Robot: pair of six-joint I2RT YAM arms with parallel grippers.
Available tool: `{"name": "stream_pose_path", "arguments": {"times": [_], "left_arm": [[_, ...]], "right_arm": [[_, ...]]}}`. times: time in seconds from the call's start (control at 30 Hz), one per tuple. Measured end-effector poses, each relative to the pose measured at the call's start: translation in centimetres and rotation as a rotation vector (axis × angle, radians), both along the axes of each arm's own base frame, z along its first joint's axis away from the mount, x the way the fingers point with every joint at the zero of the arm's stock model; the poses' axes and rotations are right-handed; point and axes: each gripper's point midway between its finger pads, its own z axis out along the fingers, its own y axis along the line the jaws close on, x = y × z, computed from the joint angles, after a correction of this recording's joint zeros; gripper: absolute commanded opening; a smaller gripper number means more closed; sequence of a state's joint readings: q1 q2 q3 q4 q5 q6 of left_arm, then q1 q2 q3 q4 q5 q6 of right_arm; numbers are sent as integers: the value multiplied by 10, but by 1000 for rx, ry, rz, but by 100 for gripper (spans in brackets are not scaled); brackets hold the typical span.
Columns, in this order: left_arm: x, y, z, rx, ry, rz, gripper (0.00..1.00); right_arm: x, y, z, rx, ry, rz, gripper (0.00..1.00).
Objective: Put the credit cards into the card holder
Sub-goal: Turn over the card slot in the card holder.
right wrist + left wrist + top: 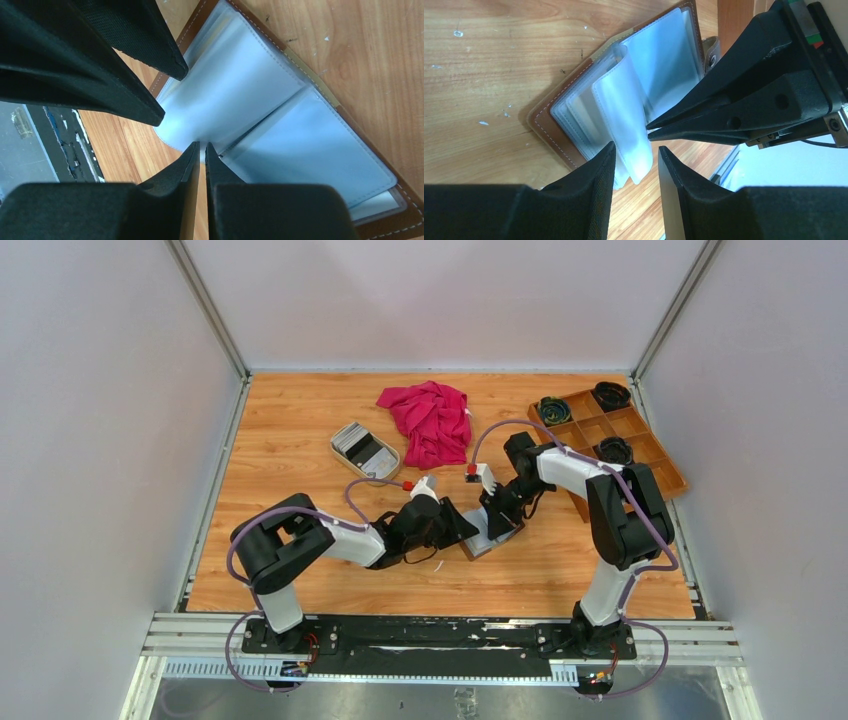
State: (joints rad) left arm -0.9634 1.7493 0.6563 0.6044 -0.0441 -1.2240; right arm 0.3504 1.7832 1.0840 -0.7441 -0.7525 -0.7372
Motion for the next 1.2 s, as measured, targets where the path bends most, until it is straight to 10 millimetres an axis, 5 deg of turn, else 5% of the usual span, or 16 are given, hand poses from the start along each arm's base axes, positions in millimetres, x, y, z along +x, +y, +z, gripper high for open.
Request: {"name": "stream_pose_path", "arguments": {"times": [0.63, 0.93, 1.2], "left_arm": [[16, -10, -5, -96, -19, 12, 40], [21, -17, -5, -180, -30, -3, 42], [34, -43, 23, -249, -75, -39, 44]], "right_arm": [[6, -6, 22, 114, 49, -75, 20], [15, -12, 57, 196, -59, -88, 22], [29, -32, 79, 258, -130, -164, 22]]}}
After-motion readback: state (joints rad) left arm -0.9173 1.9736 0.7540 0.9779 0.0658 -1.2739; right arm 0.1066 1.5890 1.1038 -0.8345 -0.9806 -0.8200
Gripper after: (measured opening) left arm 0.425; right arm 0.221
